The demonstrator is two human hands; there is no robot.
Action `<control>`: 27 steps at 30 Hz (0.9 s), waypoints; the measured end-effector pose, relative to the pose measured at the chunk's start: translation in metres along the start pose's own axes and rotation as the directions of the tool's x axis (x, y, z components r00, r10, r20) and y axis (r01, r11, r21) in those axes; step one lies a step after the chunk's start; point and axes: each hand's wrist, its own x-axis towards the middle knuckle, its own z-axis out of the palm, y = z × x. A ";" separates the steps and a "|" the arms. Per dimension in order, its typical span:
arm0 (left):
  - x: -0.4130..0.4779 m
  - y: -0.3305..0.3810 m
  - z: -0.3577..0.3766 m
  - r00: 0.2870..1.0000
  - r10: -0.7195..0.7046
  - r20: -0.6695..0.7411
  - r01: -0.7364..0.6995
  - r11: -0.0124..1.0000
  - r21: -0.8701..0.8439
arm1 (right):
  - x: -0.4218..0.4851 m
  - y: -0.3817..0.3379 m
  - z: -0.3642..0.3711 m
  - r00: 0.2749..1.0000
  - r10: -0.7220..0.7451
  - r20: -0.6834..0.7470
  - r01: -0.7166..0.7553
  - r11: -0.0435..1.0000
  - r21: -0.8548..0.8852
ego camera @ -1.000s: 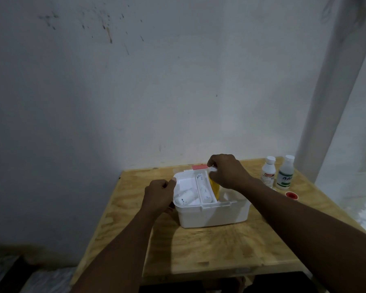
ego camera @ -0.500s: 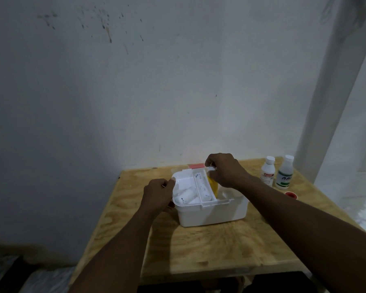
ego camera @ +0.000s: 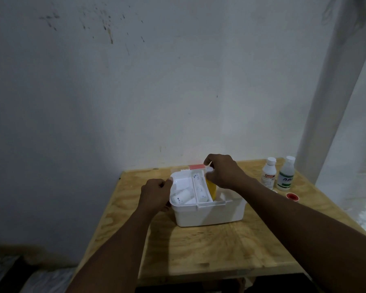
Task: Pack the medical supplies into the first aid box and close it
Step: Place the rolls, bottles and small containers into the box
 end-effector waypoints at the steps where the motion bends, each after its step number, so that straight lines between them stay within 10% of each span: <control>1: 0.000 0.000 0.000 1.000 -0.004 0.005 0.004 1.000 -0.004 | 0.001 0.000 -0.001 1.000 -0.001 0.005 0.001 1.000 -0.001; 22: 0.004 -0.003 0.001 1.000 -0.007 0.005 0.007 1.000 0.016 | -0.001 0.007 0.004 1.000 0.004 -0.027 -0.006 0.999 -0.050; 27: 0.009 -0.003 0.002 0.988 0.133 -0.079 -0.111 0.965 0.238 | -0.013 0.019 -0.031 0.989 0.024 -0.149 -0.022 1.000 0.017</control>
